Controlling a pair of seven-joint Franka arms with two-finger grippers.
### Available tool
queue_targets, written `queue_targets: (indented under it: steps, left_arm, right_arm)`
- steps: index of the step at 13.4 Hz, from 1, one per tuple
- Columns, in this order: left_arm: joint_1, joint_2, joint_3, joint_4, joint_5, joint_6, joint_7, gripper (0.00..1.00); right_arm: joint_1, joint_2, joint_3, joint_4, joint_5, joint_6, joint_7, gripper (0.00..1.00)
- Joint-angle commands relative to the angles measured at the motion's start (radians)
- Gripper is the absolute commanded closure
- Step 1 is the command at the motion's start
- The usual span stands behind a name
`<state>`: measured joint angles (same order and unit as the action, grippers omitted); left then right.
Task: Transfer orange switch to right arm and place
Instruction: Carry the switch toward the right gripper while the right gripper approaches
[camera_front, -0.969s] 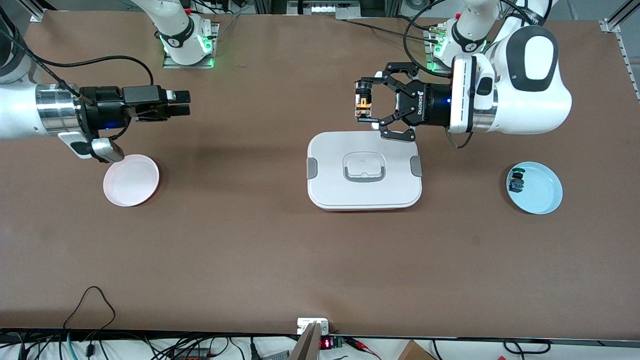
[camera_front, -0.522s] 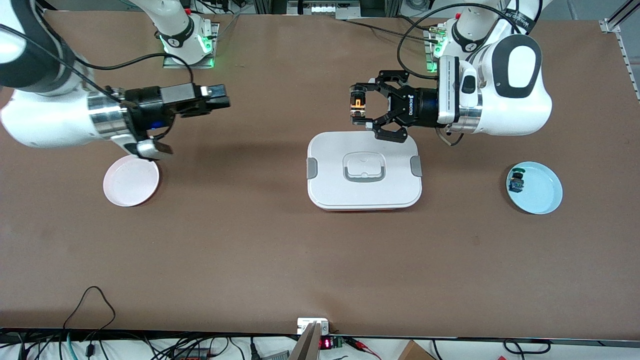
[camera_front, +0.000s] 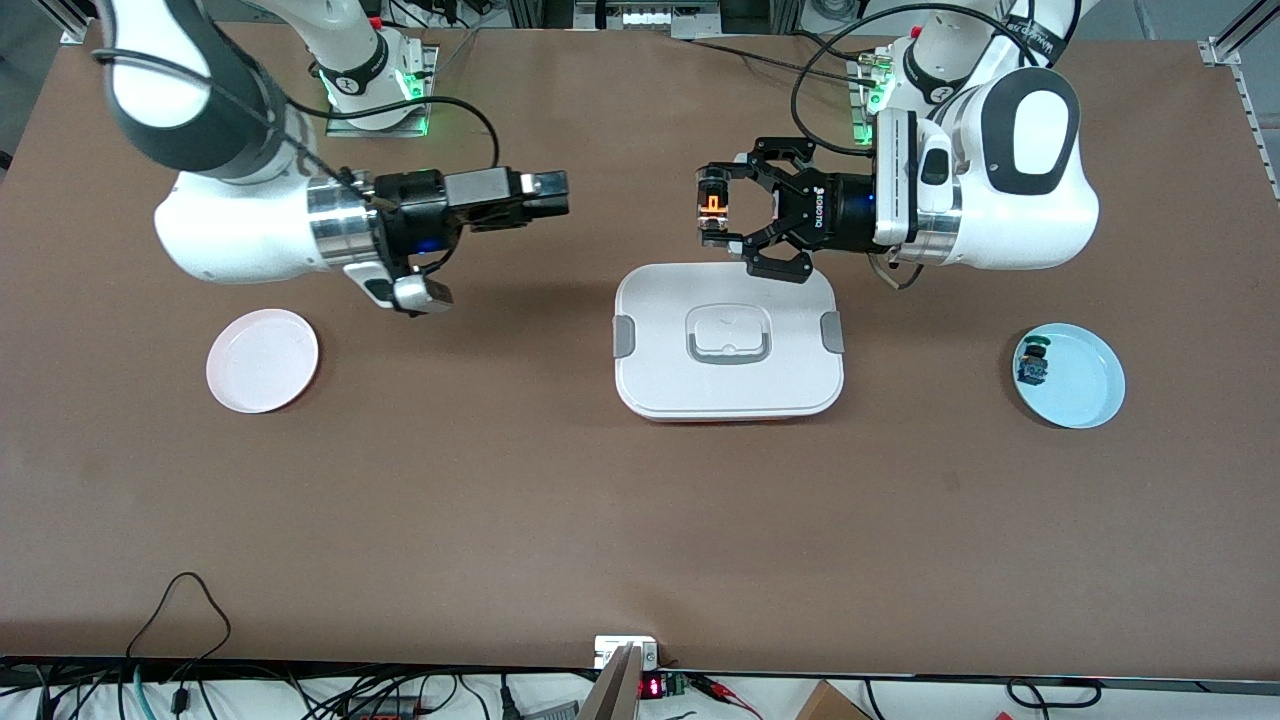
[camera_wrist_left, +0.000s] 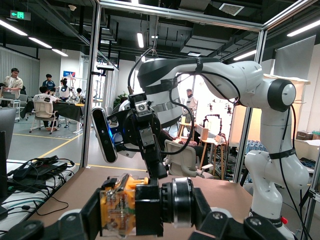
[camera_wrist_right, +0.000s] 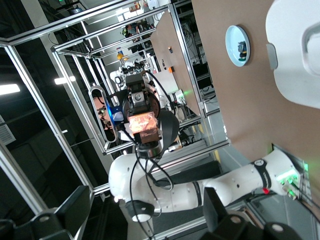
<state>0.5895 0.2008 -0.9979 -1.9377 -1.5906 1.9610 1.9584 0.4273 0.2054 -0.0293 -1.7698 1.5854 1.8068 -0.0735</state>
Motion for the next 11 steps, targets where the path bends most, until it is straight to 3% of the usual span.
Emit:
queue_targets:
  steps: [1, 4, 11]
  left_arm:
    - [0.019, -0.037, -0.015, -0.021, -0.04, 0.004, 0.027, 1.0]
    - [0.018, -0.037, -0.015, -0.021, -0.04, 0.004, 0.025, 1.0]
    - [0.018, -0.035, -0.015, -0.018, -0.04, 0.004, 0.024, 1.0]
  right_arm:
    - [0.085, 0.002, -0.009, 0.0, 0.06, 0.11, -0.093, 0.0]
    - [0.14, 0.026, -0.007, 0.004, 0.106, 0.198, -0.23, 0.0]
    - [0.154, 0.04, 0.035, 0.004, 0.196, 0.244, -0.385, 0.0]
